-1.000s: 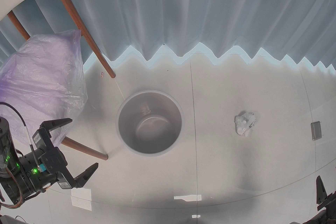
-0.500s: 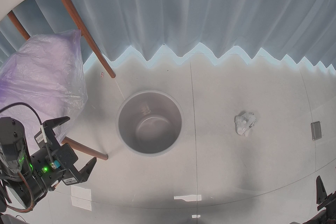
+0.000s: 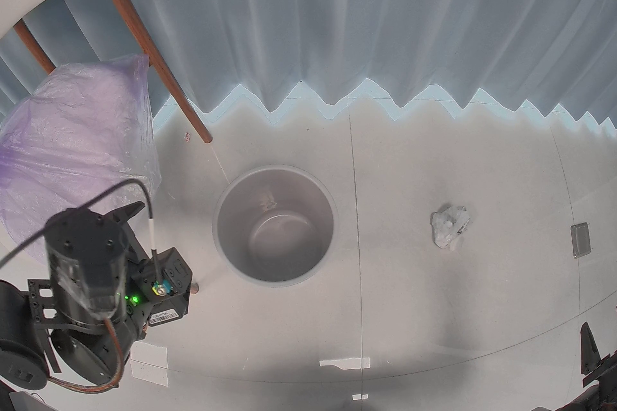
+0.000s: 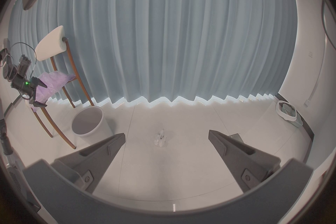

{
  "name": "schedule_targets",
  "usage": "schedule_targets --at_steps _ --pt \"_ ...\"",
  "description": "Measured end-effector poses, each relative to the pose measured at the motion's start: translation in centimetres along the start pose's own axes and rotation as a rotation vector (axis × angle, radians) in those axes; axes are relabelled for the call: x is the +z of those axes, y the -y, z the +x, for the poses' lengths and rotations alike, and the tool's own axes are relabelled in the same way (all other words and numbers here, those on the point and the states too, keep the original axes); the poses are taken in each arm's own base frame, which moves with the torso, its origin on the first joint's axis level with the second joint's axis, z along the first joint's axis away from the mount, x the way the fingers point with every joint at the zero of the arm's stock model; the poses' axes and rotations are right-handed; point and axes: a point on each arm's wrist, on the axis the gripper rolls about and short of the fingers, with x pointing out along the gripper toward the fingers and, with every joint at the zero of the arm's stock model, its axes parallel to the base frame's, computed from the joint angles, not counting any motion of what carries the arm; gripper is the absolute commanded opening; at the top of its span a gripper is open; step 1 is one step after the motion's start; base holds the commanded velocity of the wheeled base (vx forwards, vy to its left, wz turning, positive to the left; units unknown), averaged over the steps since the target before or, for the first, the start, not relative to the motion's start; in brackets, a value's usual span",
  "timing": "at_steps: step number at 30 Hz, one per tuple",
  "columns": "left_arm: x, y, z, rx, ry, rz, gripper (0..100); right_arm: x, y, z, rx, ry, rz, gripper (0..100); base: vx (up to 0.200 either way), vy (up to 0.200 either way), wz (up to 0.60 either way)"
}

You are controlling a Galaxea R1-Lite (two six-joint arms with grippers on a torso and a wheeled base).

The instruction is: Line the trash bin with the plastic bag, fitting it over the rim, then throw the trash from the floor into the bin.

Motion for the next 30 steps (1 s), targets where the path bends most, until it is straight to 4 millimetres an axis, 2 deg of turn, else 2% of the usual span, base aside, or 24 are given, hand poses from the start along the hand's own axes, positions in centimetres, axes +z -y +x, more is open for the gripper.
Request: schedule_targets --at_steps 9,12,21,30 --pt "-0.1 0.4 2.5 0.049 -0.146 0.095 100 0.0 0.0 0.0 0.000 0.000 0.000 100 0.000 0.000 0.00" --pt "0.0 -0.2 3.2 0.067 -0.177 0.146 100 0.0 0.0 0.0 0.000 0.000 0.000 100 0.000 0.000 0.00" --pt "1.3 -2.5 5.6 0.128 -0.225 0.121 100 0.0 0.0 0.0 0.000 0.000 0.000 100 0.000 0.000 0.00" --pt "1.7 -2.8 7.8 0.164 -0.253 0.103 100 0.0 0.0 0.0 0.000 0.000 0.000 100 0.000 0.000 0.00"
